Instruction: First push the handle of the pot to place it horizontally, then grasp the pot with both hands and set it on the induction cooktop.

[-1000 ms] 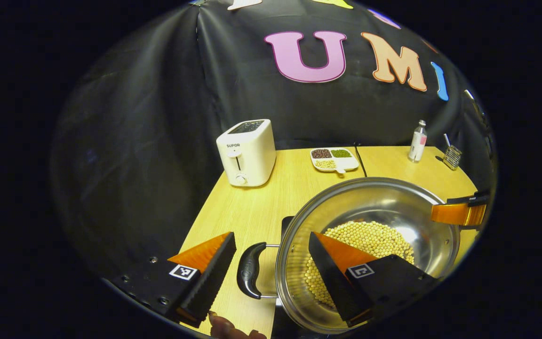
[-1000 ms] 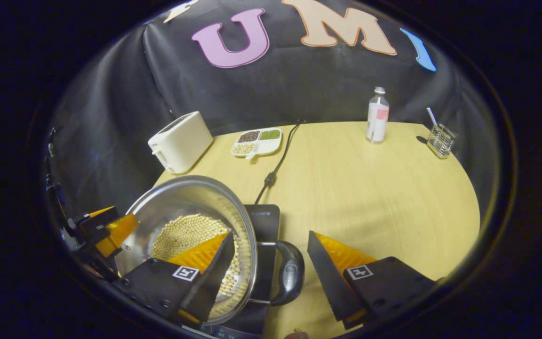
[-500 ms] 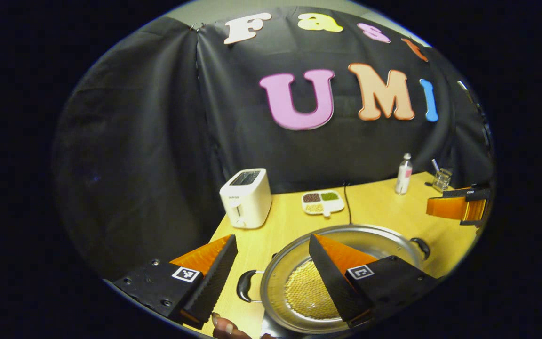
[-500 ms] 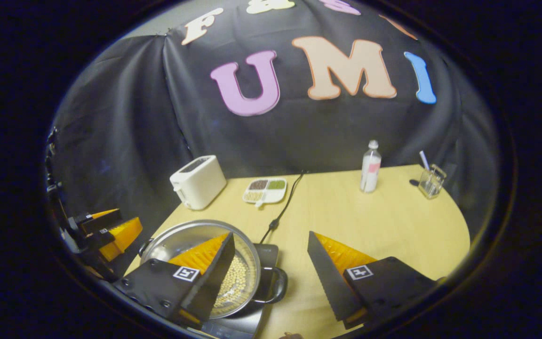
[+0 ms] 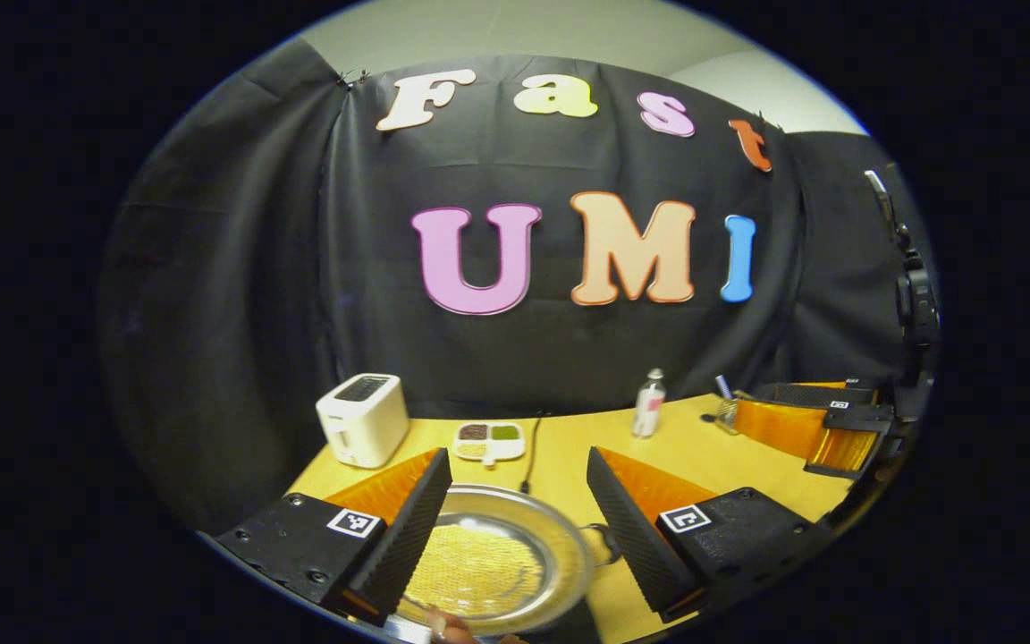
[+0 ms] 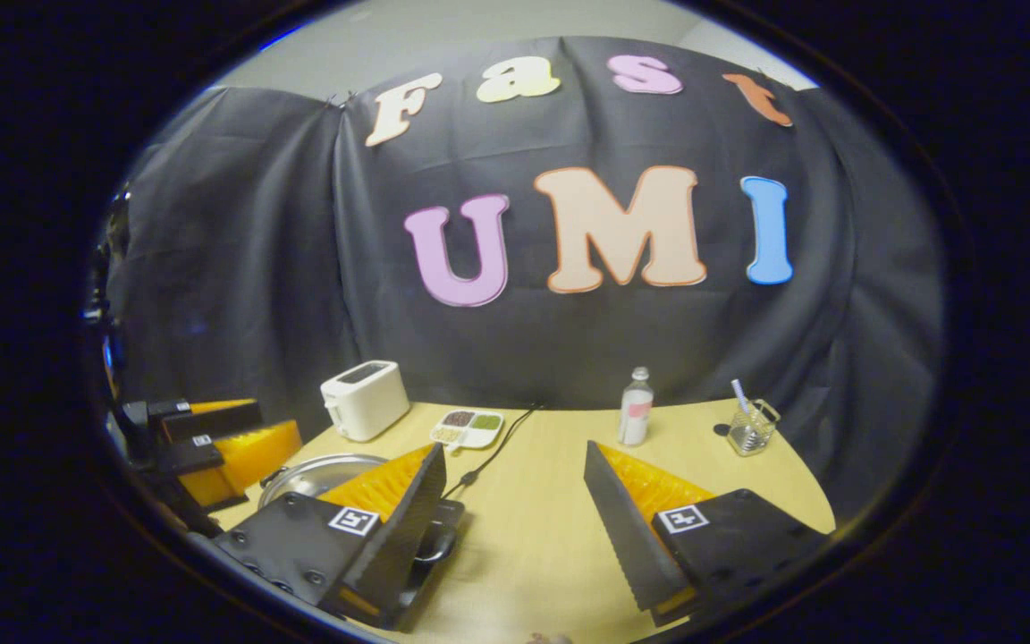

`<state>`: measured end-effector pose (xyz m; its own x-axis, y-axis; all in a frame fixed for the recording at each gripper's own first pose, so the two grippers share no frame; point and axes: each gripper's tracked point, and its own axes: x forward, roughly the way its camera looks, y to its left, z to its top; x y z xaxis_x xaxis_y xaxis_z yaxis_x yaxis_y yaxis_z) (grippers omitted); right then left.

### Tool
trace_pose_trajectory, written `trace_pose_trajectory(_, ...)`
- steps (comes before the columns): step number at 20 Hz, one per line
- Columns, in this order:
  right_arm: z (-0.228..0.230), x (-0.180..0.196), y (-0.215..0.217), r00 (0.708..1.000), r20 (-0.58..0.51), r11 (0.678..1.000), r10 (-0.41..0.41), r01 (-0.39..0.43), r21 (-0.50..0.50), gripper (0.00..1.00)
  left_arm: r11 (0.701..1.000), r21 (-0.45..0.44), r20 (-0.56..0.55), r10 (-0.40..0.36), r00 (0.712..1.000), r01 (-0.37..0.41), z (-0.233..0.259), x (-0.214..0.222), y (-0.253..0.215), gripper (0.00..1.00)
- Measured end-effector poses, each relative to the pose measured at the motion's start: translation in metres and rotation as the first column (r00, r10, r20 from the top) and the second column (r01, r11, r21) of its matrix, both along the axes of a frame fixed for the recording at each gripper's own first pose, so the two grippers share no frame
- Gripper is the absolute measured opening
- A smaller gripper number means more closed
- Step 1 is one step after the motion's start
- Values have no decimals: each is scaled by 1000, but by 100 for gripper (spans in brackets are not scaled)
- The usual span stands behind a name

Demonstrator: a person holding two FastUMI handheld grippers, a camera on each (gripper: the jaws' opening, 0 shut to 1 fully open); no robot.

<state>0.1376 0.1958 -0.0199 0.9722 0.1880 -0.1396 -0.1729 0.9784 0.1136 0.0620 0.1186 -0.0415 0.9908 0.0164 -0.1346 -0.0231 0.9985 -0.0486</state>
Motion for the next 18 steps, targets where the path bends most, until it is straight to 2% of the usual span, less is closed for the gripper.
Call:
trace_pose_trajectory(1,5,0,-20,1000,10,1000,-13,13,9,94,1000,-25,1,-5,1000,5,4,-1,-16,100)
trace_pose_trajectory(2,11,0,-43,999,17,1000,-27,27,16,99,999,-44,3,-9,1000,9,7,-2,-31,98)
trace_pose_trajectory(3,12,-2,-64,999,25,999,-46,46,14,94,998,-57,10,-3,1000,3,11,-2,-44,98)
trace_pose_trajectory(6,16,-11,-114,997,44,998,-56,55,13,97,996,-84,15,7,1000,-6,15,-2,-85,97)
trace_pose_trajectory(7,14,-13,-128,998,36,998,-55,54,9,94,996,-90,7,14,1000,-14,13,-3,-98,94)
trace_pose_trajectory(9,8,-15,-156,998,29,998,-57,57,-4,97,995,-93,5,29,1000,-29,13,-5,-122,97)
trace_pose_trajectory(11,7,-19,-172,999,16,999,-38,38,8,94,995,-91,4,33,999,-33,12,-4,-145,94)
trace_pose_trajectory(12,4,-20,-179,999,10,999,-32,32,13,94,995,-89,1,33,999,-33,12,-4,-154,97)
trace_pose_trajectory(17,-5,-31,-201,1000,-14,999,-25,26,26,94,996,-84,-13,21,1000,-22,8,-7,-182,94)
trace_pose_trajectory(18,-4,-33,-202,1000,-13,999,-28,28,24,97,997,-82,-11,15,1000,-15,9,-8,-183,94)
